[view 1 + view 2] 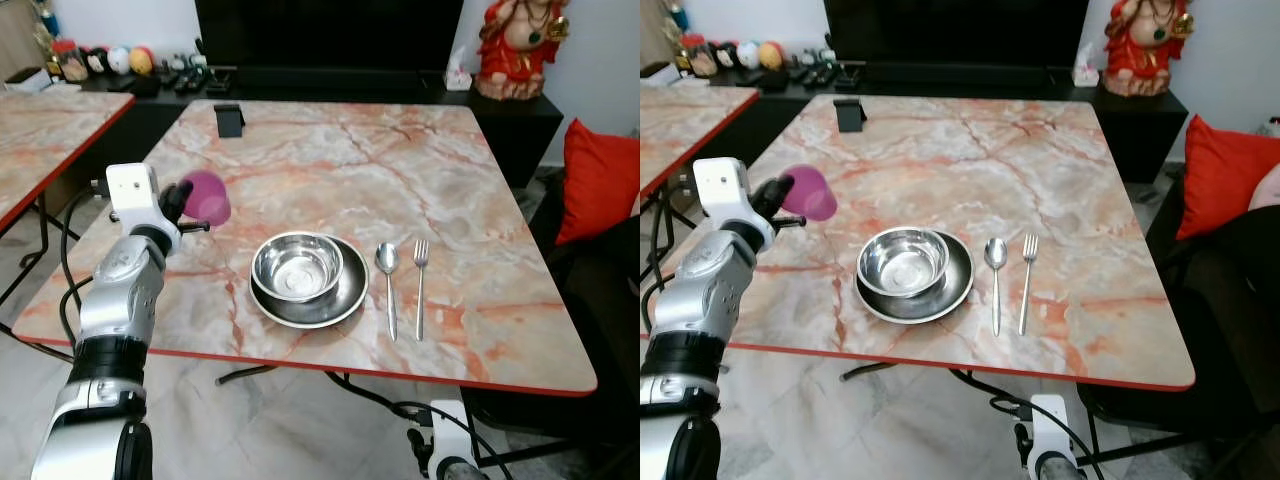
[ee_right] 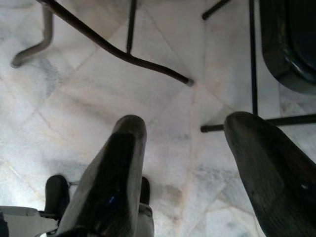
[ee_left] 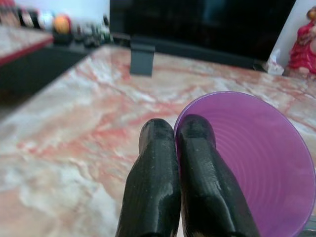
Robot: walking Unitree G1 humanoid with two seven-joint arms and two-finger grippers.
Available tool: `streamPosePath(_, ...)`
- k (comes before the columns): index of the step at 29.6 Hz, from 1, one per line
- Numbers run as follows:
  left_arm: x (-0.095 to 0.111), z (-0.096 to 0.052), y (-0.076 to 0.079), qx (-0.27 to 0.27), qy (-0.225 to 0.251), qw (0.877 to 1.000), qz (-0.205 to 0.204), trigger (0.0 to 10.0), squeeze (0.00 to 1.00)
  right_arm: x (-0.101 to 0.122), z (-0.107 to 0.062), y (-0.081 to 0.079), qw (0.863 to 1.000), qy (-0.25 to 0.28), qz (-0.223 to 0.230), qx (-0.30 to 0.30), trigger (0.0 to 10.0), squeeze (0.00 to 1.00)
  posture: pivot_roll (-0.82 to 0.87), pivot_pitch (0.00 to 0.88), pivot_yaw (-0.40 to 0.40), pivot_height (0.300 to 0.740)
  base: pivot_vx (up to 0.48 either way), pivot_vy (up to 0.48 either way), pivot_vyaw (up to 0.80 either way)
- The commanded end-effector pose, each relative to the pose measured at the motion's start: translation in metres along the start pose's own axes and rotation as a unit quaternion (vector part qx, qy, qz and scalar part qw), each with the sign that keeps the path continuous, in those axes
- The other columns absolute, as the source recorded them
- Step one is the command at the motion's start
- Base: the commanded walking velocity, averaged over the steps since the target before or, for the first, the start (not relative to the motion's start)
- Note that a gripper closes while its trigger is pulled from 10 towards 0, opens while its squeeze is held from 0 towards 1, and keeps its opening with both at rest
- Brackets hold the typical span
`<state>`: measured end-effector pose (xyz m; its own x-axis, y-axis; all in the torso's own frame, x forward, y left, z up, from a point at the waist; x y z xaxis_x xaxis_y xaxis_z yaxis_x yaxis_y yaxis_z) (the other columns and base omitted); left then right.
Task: Setting the table
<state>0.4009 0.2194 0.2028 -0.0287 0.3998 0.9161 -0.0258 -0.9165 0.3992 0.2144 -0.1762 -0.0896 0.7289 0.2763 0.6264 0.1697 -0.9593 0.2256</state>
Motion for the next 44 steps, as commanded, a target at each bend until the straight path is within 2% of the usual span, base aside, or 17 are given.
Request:
streamPosePath(1, 0.0, 0.004, -0.004, 0.01, -0.016, 1.0, -0.005, 10.0, 0.0, 0.0, 0.0, 0.0, 1.0, -0.003, 0.001, 0.002, 10.0, 0.0, -0.04, 0.0, -0.005, 0.74, 0.0, 0.0, 0.0)
streamPosePath(3, -0.004, 0.01, -0.004, 0.027, -0.049, 0.998, -0.001, 10.0, 0.0, 0.001, 0.0, 0.0, 1.0, -0.002, 0.001, 0.003, 10.0, 0.0, -0.04, 0.0, -0.002, 0.74, 0.0, 0.0, 0.0)
streamPosePath(10, -0.007, 0.018, 0.001, 0.06, -0.079, 0.995, 0.007, 10.0, 0.0, 0.001, 0.001, 0.0, 1.0, -0.003, 0.001, 0.004, 10.0, 0.0, -0.03, 0.001, -0.003, 0.74, 0.0, 0.0, 0.0)
streamPosePath(18, -0.026, 0.02, 0.003, 0.076, -0.136, 0.988, 0.005, 10.0, 0.0, 0.001, 0.001, -0.001, 1.0, -0.005, 0.0, 0.004, 10.0, 0.0, -0.03, 0.0, -0.002, 0.74, 0.0, 0.0, 0.0)
streamPosePath(27, -0.026, 0.021, 0.006, 0.086, -0.148, 0.985, 0.01, 10.0, 0.0, 0.001, 0.001, -0.001, 1.0, -0.005, 0.001, 0.005, 10.0, 0.0, -0.02, 0.0, -0.001, 0.74, 0.0, 0.0, 0.0)
streamPosePath(44, -0.041, 0.019, 0.007, 0.09, -0.183, 0.979, 0.0, 10.0, 0.0, 0.001, 0.001, 0.0, 1.0, -0.005, 0.002, 0.005, 10.0, 0.0, -0.03, 0.0, -0.001, 0.74, 0.0, 0.0, 0.0)
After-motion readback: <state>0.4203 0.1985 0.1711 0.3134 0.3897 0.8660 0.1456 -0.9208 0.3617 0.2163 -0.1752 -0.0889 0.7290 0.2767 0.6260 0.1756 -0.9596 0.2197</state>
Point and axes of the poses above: a point about 5 cm out from each wrist's last joint towards the gripper, its own z axis pointing out of the wrist towards the gripper, its own x axis along the axis of the wrist's last joint, y = z × x, the point moved 2 cm from there along z, pointing out of the wrist towards the gripper, and after that the axes turned 15 degrees about -z, right-handed, at the moved point
